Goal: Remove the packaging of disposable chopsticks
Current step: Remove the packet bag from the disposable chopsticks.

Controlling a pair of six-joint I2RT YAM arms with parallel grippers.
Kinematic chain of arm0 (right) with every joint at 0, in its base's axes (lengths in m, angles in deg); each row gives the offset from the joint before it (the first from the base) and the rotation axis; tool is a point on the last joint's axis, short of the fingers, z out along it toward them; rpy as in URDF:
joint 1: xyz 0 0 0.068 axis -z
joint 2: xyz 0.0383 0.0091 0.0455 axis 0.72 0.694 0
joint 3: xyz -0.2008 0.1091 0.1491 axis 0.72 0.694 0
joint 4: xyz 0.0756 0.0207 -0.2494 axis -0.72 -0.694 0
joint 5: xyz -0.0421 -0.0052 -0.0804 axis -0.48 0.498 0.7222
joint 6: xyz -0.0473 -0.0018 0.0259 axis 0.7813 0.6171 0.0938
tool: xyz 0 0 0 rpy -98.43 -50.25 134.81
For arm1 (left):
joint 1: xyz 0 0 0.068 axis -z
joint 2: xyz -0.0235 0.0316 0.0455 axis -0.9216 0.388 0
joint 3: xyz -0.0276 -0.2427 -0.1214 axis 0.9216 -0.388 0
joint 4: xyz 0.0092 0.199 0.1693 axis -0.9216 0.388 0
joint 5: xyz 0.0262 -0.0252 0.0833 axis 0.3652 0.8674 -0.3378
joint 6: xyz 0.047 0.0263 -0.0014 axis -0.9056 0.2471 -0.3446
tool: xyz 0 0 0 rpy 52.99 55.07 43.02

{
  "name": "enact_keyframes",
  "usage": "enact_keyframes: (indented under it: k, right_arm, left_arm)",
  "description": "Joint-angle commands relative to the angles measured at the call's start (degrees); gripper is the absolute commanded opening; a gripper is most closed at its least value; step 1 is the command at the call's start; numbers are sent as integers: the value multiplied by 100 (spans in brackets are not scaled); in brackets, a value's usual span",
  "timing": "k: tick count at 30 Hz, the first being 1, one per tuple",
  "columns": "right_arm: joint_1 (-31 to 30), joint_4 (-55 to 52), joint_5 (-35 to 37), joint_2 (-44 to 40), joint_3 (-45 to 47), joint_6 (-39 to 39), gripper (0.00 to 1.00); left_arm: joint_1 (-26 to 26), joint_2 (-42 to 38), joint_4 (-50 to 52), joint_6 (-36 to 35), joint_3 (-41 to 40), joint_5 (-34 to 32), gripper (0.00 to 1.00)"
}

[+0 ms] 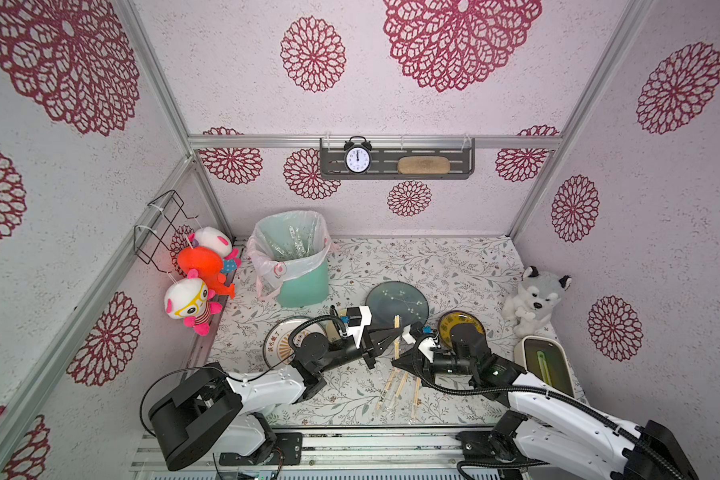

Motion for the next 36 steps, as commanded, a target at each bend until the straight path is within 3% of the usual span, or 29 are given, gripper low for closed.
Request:
enact_keyframes:
  k: [1, 4, 7, 10, 18, 23, 29, 30, 32, 36]
  right_arm:
    - [112, 2475, -191, -484, -1101, -123, 0]
    - [112, 2229, -115, -515, -1265, -21, 0]
    - [139, 2085, -138, -605, -1384, 29, 0]
    - [139, 2119, -128, -643, -1389, 6, 0]
    - [139, 2128, -19, -688, -1251, -24, 0]
    - [139, 2260, -55, -781, -1014, -151, 0]
    - [115, 2553, 112, -890, -316, -320, 0]
    - [97, 2624, 112, -886, -216, -361, 0]
    - [69, 2724, 134, -848, -4, -414, 0]
    - [60, 2860, 278, -888, 333, -443, 0]
  left_arm:
    - [274, 573, 2288, -336, -615, 704, 4]
    - [300, 623, 1901, -202, -752, 812, 5]
    - [292, 255, 2653, -451, -802, 483, 7]
    - [330, 416, 2615, -331, -685, 835, 10]
    - [432, 604, 2306, -299, -606, 842, 10]
    - [401, -299, 3263, -563, -483, 513, 10]
    - [226, -949, 3531, -734, -201, 625, 10]
    - [153, -950, 3569, -737, -97, 747, 13]
    - [47, -916, 3606, -735, 135, 1015, 30]
    - [29, -910, 3920, -851, 609, 1301, 51]
